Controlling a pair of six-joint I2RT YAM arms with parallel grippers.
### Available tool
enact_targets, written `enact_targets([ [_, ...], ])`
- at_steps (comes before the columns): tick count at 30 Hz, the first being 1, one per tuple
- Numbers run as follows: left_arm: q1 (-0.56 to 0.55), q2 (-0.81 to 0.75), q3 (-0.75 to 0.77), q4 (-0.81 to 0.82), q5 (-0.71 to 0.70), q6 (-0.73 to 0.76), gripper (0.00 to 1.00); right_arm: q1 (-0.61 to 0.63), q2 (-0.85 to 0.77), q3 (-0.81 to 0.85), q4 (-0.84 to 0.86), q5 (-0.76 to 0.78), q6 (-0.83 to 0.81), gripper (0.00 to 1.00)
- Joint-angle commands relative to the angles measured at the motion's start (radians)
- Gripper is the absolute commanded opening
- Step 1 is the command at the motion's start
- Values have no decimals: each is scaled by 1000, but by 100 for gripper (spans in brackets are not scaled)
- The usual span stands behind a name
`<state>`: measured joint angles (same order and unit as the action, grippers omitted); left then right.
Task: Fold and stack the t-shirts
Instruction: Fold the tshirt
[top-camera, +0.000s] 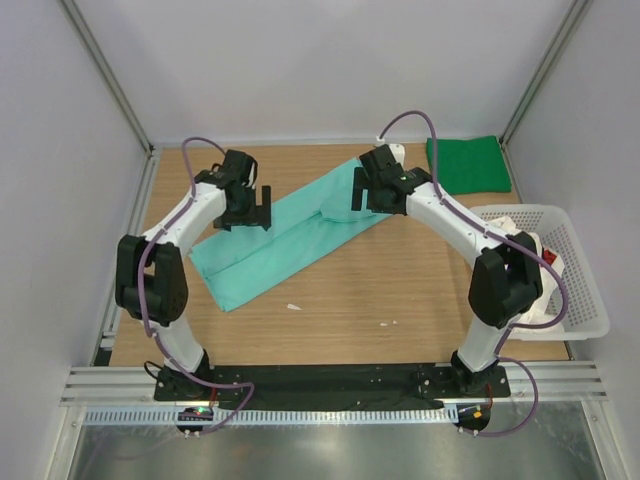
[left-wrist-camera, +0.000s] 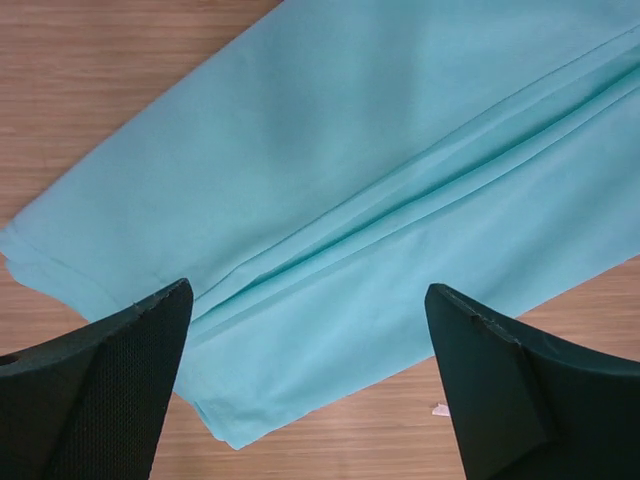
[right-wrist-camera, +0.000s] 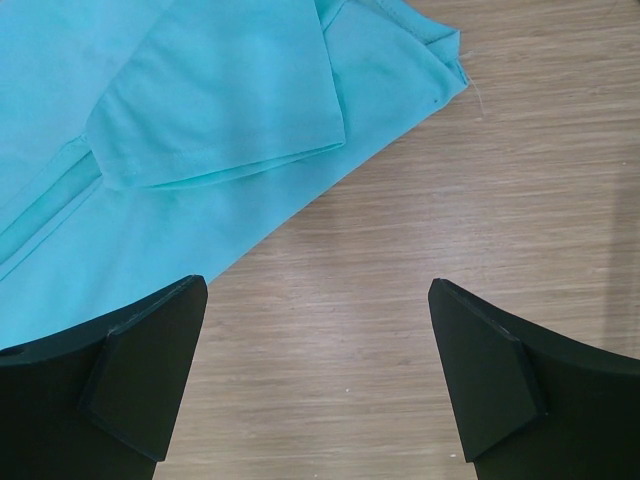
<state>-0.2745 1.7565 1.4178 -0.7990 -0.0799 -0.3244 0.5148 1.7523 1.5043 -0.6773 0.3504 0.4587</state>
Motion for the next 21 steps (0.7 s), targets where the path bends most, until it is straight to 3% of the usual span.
enact_targets([
  [1,6,63,36,-20,-43,73,100,-7,-68,-1,32,-7,6,100],
  [6,50,185,86,-28,22,168,100,-19,-91,-13,27,-7,1,100],
  [12,70,264,87,-57,107,170,100,-32,-111,-45,45,-8,1,100],
  [17,44,255,-38,-40,224,24,100,-38,-65,-52,61,-5,43,100],
  [21,-54,199,-154,3,296,-112,100,-42,36,17,64,1,81,100],
])
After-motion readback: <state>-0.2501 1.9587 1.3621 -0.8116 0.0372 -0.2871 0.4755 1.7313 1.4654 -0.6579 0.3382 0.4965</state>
